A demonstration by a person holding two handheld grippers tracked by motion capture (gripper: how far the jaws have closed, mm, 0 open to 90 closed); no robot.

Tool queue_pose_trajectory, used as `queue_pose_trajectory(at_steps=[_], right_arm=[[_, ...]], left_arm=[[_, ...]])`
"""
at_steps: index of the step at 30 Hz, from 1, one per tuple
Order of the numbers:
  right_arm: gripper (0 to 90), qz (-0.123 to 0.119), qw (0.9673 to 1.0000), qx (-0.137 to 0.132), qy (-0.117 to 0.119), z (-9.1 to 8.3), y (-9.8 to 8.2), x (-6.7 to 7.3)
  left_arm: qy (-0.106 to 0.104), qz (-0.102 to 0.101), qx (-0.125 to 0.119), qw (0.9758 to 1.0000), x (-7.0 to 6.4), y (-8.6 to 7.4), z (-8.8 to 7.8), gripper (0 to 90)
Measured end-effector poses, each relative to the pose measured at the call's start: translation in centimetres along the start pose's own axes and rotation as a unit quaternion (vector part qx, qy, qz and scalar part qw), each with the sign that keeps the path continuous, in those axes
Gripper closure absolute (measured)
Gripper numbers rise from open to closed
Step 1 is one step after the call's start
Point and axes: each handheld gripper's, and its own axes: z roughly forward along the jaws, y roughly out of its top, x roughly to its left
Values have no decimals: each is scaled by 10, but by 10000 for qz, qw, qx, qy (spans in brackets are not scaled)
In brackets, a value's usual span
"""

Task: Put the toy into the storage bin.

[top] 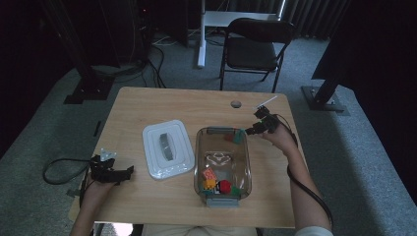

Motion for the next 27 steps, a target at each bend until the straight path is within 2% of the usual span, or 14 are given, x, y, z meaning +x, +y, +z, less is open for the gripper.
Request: queue_pose_trajectory(at_steps=[6, 7, 9, 11, 15, 22, 25, 27], right_arm=[[488, 136, 9999, 18, 87, 19, 16, 1], [488, 84, 9998, 148, 36, 28, 21, 4], [488, 39, 9997, 250, -28, 35, 24, 6], [488, 28, 9995, 321, 37, 41, 27, 8], [488, 2, 9992, 409, 3, 48, 28, 9], [482, 155, 9987, 468, 95, 53, 25, 2], [489, 173, 9979, 624, 91, 55, 22, -1], [509, 93, 9970, 767, -30, 58, 19, -1]], left_arm=[[0, 0, 0, 10000, 0, 0, 0, 27], [0, 0, 1, 10000, 0, 0, 0, 26], [0, 1, 1, 10000, 0, 0, 0, 27], [0, 1, 0, 10000, 0, 0, 0, 27], [0, 0, 0, 10000, 0, 0, 0, 27], [0, 1, 1, 10000, 0, 0, 0, 27], [0, 1, 1, 10000, 0, 0, 0, 27], [0, 8, 8, 10000, 0, 0, 0, 27]])
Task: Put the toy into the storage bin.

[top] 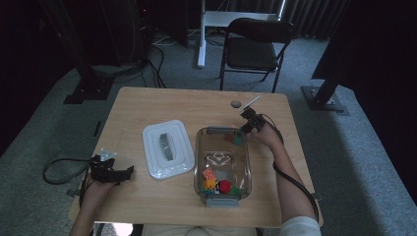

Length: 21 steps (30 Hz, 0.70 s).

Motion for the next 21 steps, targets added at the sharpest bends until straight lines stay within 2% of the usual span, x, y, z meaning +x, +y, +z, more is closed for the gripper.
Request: queue_pose_trajectory(at_steps=[6, 9, 13, 21], right_arm=[[524, -62, 9999, -72, 79, 1, 0, 0], [557, -114, 9999, 8, -9, 3, 2, 2], [582, -138, 9999, 65, -10, 3, 3, 3], [588, -251, 9996, 121, 21, -12, -3, 5]], left_arm=[[0, -10, -8, 10000, 0, 0, 0, 26], [1, -7, -8, 10000, 0, 0, 0, 27], [0, 1, 0, 10000, 0, 0, 0, 27], [0, -8, -7, 10000, 0, 0, 0, 27]])
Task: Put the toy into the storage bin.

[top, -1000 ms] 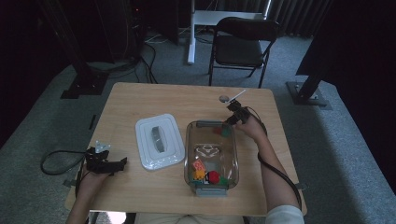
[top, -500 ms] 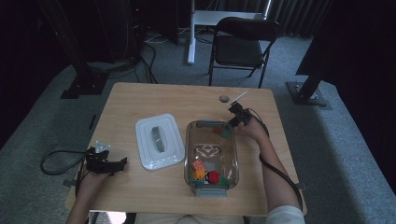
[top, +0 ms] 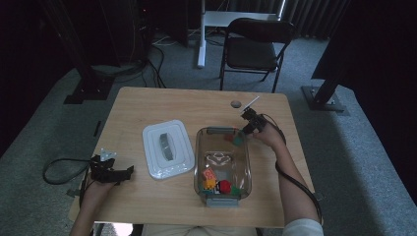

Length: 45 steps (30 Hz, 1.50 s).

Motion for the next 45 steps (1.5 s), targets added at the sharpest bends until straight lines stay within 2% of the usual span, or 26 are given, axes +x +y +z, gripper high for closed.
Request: queue_pose_trajectory(at_steps=[6, 11, 20, 27, 28, 32, 34, 36, 37, 39, 40, 45], right_arm=[[588, -86, 9999, -127, 75, -18, -11, 4], [588, -228, 9996, -127, 105, -34, -27, 11], [588, -434, 9984, -293, 221, -68, -55, 17], [588, -674, 9963, -484, 230, -96, -68, 31], [588, -797, 9949, -575, 215, -109, -72, 40], [588, -956, 9922, -746, 274, -128, -78, 53], [588, -1079, 9899, -867, 302, -137, -80, 60], [588, -1195, 9867, -1009, 453, -146, -82, 69], [588, -1288, 9849, -1062, 454, -150, -83, 73], [588, -1338, 9844, -1069, 409, -153, -83, 78], [588, -1555, 9807, -1100, 438, -158, -83, 88], [588, -1919, 9739, -1087, 528, -161, -80, 108]], left_arm=[[0, 8, 8, 10000, 0, 0, 0, 27], [1, 1, 1, 10000, 0, 0, 0, 27], [1, 8, 8, 10000, 0, 0, 0, 27], [1, 1, 1, 10000, 0, 0, 0, 27], [1, 0, 0, 10000, 0, 0, 0, 27], [1, 0, 0, 10000, 0, 0, 0, 27], [4, 11, 2, 10000, 0, 0, 0, 27], [5, 2, -7, 10000, 0, 0, 0, 26], [5, 2, -7, 10000, 0, 0, 0, 27], [5, 1, -8, 10000, 0, 0, 0, 26], [4, 0, -8, 10000, 0, 0, 0, 27], [-1, 0, 7, 10000, 0, 0, 0, 26]])
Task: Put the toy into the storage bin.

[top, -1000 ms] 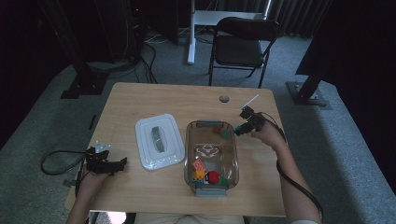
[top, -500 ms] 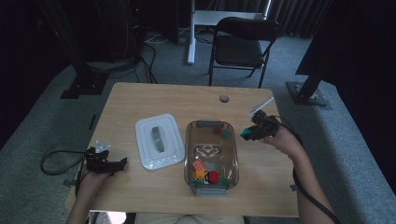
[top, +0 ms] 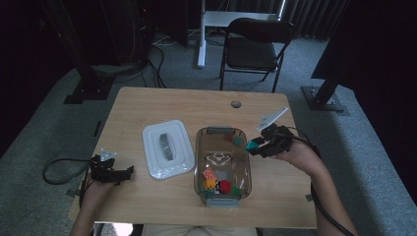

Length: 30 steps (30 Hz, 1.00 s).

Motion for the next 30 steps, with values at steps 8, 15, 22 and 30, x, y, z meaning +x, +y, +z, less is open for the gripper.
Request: queue_pose_trajectory(at_steps=[8, 15, 22, 30], right_arm=[[588, -578, 9975, 112, 385, 12, 18, 30], [588, -1042, 9911, 373, 735, 36, 32, 55], [588, -1279, 9850, 614, 979, 56, 39, 71], [588, -1464, 9768, 1019, 1189, 86, 43, 85]], left_arm=[[0, 2, 2, 10000, 0, 0, 0, 26], [1, -1, -5, 10000, 0, 0, 0, 26], [1, 0, -7, 10000, 0, 0, 0, 26], [2, 0, -6, 10000, 0, 0, 0, 26]])
